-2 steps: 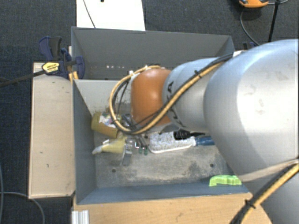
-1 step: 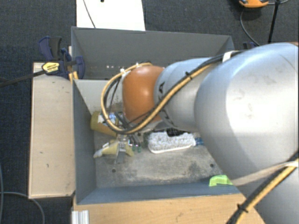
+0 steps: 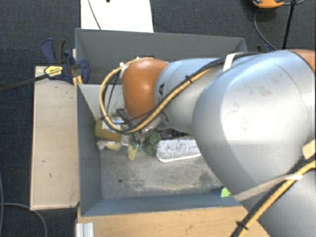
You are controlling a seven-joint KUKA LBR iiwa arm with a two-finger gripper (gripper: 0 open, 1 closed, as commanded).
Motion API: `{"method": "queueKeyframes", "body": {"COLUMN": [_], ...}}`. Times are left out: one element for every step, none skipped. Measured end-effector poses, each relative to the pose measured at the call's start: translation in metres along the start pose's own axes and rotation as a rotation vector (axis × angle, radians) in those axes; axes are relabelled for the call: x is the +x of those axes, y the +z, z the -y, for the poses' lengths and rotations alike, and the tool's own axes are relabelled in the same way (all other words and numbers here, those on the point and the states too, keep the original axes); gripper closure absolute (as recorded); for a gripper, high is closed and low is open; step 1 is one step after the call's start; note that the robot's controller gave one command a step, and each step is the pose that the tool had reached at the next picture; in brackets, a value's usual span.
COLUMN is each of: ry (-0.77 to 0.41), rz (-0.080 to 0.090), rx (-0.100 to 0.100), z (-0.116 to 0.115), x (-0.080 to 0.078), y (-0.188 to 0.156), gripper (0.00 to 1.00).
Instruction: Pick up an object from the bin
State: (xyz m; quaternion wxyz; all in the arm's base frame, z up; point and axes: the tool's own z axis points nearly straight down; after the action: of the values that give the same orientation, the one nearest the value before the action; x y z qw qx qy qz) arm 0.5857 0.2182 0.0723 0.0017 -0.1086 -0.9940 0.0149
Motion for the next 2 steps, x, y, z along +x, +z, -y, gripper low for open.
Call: {"method": "queueKeyframes", "body": {"ry": [0.0, -0.019], "rz": [0.0, -0.004], "rx": [0.0, -0.023], "z": [0.0, -0.003], "x": [0.0, 0.019], "y": [0.0, -0.046], "gripper": [1.0, 1.0]}}
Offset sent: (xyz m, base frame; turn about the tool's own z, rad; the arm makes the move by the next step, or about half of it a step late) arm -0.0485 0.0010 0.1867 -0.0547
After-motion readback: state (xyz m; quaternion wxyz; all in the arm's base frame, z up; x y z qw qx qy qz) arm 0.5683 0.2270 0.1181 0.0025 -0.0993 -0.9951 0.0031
